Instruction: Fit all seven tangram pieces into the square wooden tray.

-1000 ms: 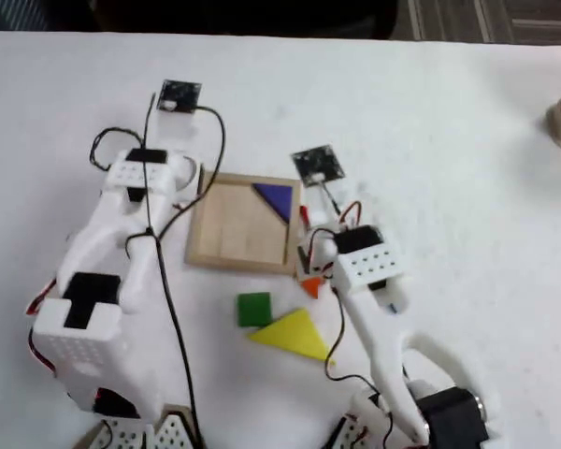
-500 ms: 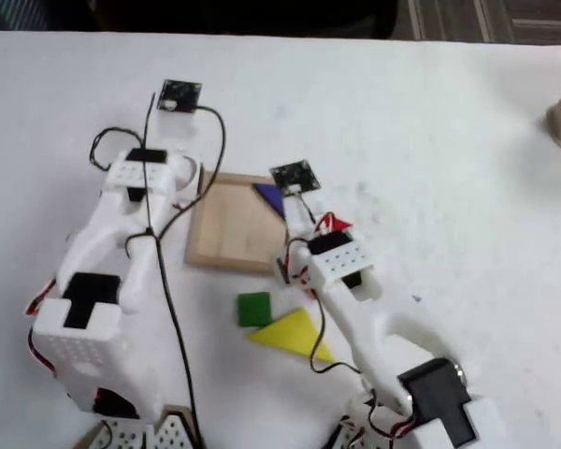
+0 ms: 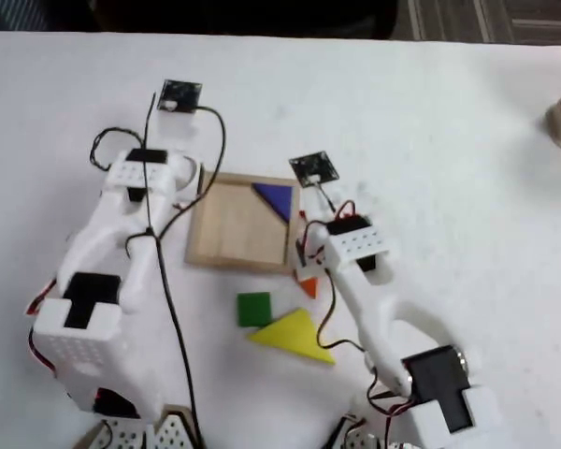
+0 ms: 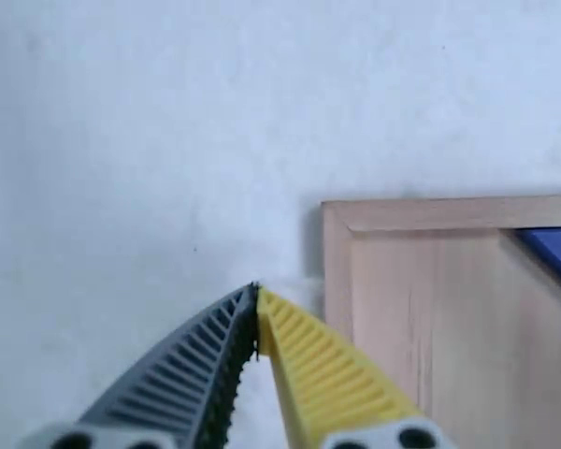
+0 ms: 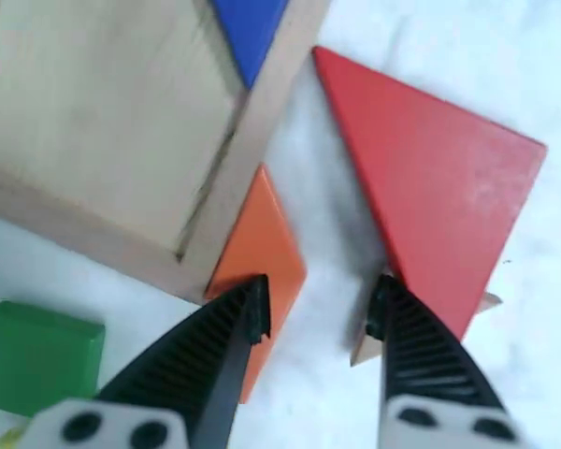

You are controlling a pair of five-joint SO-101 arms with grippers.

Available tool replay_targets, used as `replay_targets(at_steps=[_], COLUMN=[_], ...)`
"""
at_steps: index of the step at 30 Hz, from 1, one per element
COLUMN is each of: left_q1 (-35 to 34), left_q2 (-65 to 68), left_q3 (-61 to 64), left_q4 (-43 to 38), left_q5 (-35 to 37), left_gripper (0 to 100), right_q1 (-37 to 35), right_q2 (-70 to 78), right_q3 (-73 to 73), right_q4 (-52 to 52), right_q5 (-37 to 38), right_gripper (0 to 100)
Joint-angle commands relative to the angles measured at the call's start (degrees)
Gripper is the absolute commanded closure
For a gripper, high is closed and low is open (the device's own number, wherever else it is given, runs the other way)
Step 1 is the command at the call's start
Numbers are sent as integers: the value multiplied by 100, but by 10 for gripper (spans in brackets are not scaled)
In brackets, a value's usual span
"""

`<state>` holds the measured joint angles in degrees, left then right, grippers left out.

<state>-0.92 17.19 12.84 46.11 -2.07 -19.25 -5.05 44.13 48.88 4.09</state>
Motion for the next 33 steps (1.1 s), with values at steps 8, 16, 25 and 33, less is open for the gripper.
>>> replay_targets(at_steps=[8,16,25,33], left_q1=[-48,-48,-48,-48], left_q2=[-356,-356,-356,-356], left_q3=[-53,-26,-18,-18], left_q4=[-149,-149,-149,-149], left_q5=[-53,-53,-53,-53], left_gripper=[977,976,976,976], right_q1=[-48,-1086,-708,119], right_q2=[-1244,-1842,-1147,-1103], right_q3=[484,1495,1354,1081], right_q4=[233,-971,-1244,-857], right_q5=[105,-457,-299,255], right_gripper=[823,823,823,823])
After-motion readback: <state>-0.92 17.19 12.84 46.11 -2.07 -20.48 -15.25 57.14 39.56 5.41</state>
